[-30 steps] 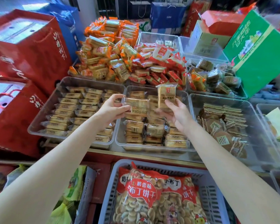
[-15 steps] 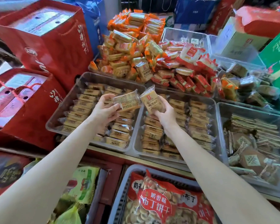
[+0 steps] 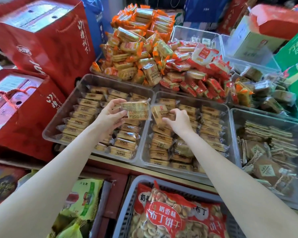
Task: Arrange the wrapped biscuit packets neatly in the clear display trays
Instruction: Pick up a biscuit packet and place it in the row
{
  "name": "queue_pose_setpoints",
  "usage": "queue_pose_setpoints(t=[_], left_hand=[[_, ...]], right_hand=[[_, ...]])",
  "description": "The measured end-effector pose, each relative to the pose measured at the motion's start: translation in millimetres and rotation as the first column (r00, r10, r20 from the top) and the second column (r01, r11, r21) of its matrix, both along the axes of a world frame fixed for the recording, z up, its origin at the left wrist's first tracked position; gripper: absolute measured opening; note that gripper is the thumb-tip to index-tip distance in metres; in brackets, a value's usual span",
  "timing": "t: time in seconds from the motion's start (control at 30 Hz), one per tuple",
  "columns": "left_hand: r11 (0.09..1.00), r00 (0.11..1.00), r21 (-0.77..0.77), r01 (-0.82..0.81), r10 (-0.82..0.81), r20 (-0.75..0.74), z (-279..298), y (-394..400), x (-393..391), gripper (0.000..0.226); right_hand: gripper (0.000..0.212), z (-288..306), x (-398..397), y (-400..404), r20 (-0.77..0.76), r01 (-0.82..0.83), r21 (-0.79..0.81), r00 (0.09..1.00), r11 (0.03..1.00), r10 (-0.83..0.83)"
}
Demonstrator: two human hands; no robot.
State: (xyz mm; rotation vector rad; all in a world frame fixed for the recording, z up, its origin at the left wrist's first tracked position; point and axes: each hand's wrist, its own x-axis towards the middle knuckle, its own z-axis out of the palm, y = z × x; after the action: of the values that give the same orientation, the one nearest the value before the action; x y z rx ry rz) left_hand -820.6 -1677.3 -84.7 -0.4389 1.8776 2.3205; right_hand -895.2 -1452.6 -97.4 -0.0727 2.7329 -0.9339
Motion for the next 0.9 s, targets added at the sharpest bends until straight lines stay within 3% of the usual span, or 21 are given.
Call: queue_pose_setpoints(t=[0.1,0.17,0.23,0.37,0.53,0.6,0.73,0.9], left_hand=[[0.998,0.999,0.027,0.052,-0.051,-0.017,3,5,2,0.028],[0.996,0.997,0.047,0.071,-0.070,-0.030,8,12,1,0.028],[0.997,0.998,0.048,0.064,-0.063,-0.030,14,21,1,0.023],[0.995,0.998,0.078,-0.058,0.057,0.019,22,32,2,0.002],[0.984,0.985,0.053,-0.170,0.168,0.043,31,35,-1,0.005],[0.974,0.973,0.037,-0.224,0.221,0.060,32,36,-4,0.003],[0.958,0.956,-0.044,-0.284,0.286,0.057,31,38,-8,0.008],[1.000,0.995,0.018,-0.016,0.014,0.096,26,34,-4,0.042]], right_hand=[[0.038,20,3,-1,-0.091,-0.028,-0.173,0.996,0.984,0.013],[0.031,34,12,-6,0.054,-0.058,-0.430,0.995,0.901,0.090],[0.023,40,18,-11,0.109,-0.020,-0.569,0.989,0.822,0.100],[0.007,47,21,-12,0.086,0.094,-0.623,0.995,0.776,-0.051],[0.008,47,20,-7,0.248,0.230,-0.724,0.966,0.650,-0.066],[0.011,47,17,-8,0.228,0.228,-0.703,0.969,0.673,-0.091],[0.007,43,12,-17,-0.003,0.128,-0.450,0.989,0.884,-0.145],[0.007,28,8,-20,-0.164,0.096,-0.329,0.974,0.940,-0.157]])
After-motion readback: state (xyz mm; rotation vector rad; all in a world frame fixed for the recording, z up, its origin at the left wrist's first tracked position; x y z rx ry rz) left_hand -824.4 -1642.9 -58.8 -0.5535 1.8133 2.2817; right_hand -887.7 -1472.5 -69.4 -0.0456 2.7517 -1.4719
